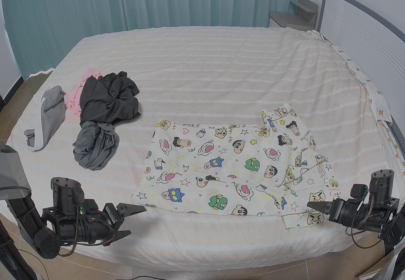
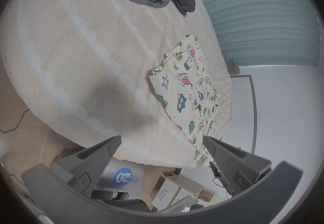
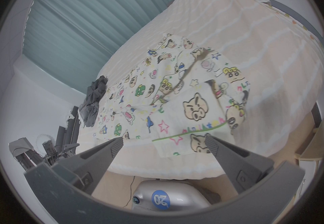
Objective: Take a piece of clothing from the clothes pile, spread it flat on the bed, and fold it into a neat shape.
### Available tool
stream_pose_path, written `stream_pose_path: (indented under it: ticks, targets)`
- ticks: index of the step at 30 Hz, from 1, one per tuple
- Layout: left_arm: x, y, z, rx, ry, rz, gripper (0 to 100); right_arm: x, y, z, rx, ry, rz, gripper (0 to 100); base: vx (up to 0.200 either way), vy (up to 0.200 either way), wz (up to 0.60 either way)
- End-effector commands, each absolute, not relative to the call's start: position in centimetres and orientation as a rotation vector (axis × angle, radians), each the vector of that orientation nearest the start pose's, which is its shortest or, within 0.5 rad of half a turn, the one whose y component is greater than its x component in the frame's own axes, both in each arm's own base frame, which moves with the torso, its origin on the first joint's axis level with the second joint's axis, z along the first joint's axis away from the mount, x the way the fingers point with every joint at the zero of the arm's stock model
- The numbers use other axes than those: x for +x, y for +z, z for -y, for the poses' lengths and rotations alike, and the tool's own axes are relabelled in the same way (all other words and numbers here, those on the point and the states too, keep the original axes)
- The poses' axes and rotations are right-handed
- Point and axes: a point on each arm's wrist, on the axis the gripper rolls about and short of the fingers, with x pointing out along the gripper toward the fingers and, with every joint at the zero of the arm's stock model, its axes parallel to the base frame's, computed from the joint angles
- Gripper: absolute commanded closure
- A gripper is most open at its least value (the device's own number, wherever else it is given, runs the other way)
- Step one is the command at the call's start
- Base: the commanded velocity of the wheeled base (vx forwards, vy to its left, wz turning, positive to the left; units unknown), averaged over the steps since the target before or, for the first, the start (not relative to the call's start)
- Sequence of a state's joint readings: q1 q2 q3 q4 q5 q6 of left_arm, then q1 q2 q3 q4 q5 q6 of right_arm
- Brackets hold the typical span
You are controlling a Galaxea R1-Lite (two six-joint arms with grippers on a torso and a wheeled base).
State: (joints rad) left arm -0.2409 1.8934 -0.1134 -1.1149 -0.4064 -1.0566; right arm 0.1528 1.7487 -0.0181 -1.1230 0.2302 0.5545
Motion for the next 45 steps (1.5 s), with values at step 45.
stream_pose_path:
  ticks: [45]
  targets:
    - [20.5,3.4,5.9,-1.034,-0.200,-0.947,0,25.7,4.6,-16.5,0.678,0.316,-0.630,0,0.000,0.000,0.00]
